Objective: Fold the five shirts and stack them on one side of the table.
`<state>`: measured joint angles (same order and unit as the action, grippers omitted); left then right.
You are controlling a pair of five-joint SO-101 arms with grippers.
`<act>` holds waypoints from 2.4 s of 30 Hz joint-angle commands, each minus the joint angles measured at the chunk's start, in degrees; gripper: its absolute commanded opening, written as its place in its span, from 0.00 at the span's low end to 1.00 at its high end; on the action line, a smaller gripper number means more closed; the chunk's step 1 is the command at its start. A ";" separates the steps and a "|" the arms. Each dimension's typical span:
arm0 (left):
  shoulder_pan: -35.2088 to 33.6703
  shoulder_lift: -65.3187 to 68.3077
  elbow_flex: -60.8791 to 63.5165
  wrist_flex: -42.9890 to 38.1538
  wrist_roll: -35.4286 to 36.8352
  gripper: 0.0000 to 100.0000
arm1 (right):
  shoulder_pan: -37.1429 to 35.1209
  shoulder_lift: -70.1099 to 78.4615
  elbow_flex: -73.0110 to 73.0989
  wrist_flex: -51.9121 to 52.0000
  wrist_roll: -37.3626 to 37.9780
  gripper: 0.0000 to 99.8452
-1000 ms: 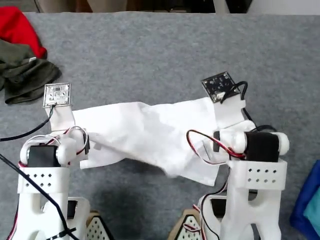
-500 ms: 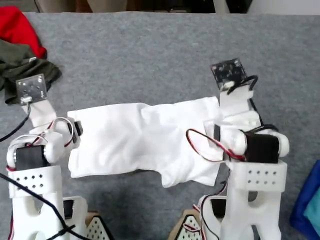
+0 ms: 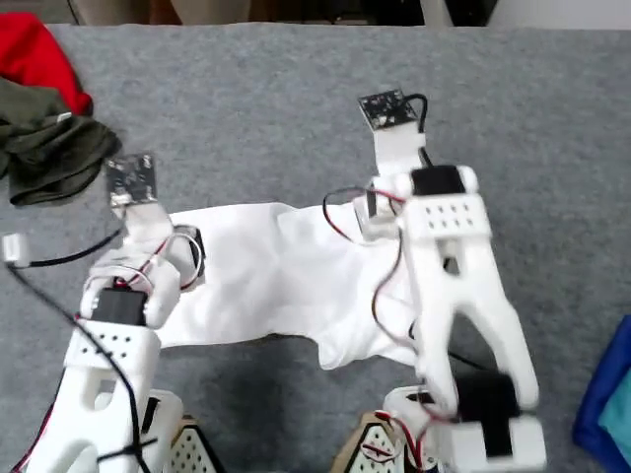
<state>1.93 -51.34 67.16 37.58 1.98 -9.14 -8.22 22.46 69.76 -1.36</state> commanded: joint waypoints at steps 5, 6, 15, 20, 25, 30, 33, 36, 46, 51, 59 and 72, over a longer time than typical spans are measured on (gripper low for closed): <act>-4.04 23.78 -8.44 -8.88 -0.79 0.02 | 2.42 18.95 -10.33 -4.48 -0.53 0.01; -4.66 27.65 -11.52 -8.09 -0.97 0.02 | 2.95 20.97 -11.56 -4.31 -0.35 0.01; -7.56 56.57 -36.22 3.16 -1.14 0.02 | 9.36 28.97 -16.40 -4.31 3.08 0.01; -12.48 65.63 -49.67 10.46 -1.05 0.02 | 14.02 31.34 -20.18 -4.31 7.74 0.01; -14.59 73.63 -61.01 18.29 -1.05 0.02 | 15.69 32.31 -24.57 -2.90 9.41 0.01; -14.24 76.53 -68.48 24.62 -1.14 0.02 | 14.46 32.57 -30.90 2.37 9.93 0.01; -14.24 76.53 -72.26 26.90 -0.79 0.02 | 13.49 32.31 -34.86 5.36 9.76 0.01; -14.15 76.44 -77.71 32.09 -0.79 0.02 | 11.74 32.40 -40.22 10.37 9.67 0.01; -9.93 77.49 -84.57 38.24 -0.79 0.02 | 4.97 36.79 -44.88 11.16 9.58 0.01; -8.62 82.68 -82.37 33.14 -0.70 0.02 | 8.40 45.58 -46.20 7.47 9.76 0.01; -14.15 92.35 -93.27 35.60 -0.79 0.02 | 15.87 56.13 -62.81 11.96 10.11 0.01; -13.98 99.30 -121.58 53.71 -0.70 0.02 | 11.74 60.35 -95.87 32.70 12.13 0.01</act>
<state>-11.96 49.05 -46.07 87.43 1.10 4.13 52.70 -66.07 100.35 10.59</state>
